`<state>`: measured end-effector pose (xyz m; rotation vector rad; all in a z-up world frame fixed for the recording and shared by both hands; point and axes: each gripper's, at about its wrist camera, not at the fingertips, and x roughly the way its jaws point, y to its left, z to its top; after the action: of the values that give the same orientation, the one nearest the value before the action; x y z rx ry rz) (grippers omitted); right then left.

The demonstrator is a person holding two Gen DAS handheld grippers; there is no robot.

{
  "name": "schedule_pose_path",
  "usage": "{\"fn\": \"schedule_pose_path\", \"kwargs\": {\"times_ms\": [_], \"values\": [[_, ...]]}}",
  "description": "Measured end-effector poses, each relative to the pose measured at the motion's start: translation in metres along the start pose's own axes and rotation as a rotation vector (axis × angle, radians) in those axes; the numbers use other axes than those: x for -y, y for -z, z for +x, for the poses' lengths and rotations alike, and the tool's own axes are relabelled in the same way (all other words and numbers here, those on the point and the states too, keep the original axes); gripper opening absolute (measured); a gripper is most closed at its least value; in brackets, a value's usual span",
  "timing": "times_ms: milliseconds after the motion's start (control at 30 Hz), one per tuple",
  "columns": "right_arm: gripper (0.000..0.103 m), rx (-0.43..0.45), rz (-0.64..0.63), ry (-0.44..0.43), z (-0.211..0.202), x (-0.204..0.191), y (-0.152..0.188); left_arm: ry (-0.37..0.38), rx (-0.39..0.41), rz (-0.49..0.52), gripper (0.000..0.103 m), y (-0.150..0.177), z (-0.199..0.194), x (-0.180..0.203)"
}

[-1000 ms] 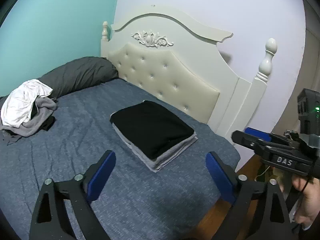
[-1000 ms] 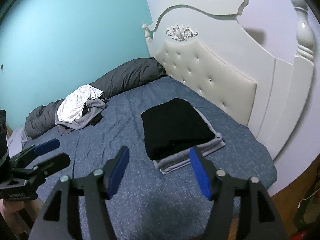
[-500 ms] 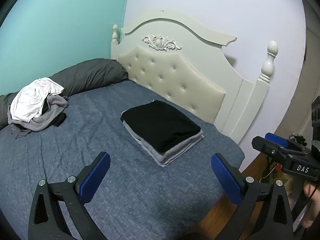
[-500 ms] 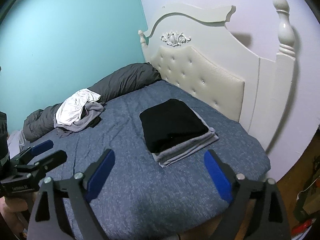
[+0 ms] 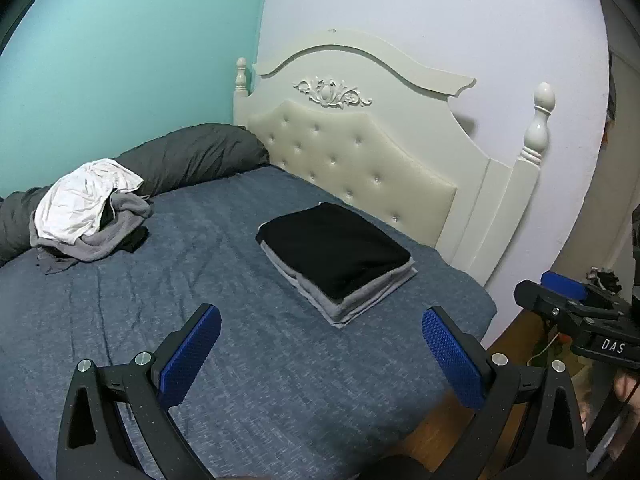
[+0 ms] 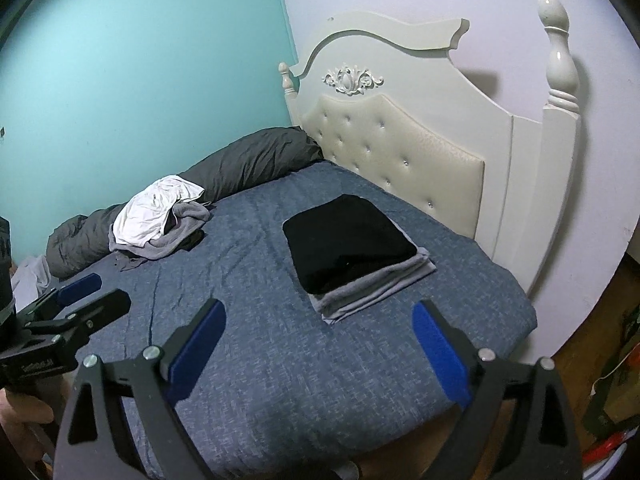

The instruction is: Fold clothes

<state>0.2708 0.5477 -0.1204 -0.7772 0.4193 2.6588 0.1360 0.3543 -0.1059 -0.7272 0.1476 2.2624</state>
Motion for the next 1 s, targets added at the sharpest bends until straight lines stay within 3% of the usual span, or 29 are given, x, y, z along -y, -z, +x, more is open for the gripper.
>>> {"fn": "schedule_pose_path", "kwargs": {"times_ms": [1000], "values": [[0.095, -0.022, -0.014, 0.0, 0.006, -0.009, 0.012, -0.015, -0.003, 0.016, 0.103, 0.016, -0.012, -0.006]]}}
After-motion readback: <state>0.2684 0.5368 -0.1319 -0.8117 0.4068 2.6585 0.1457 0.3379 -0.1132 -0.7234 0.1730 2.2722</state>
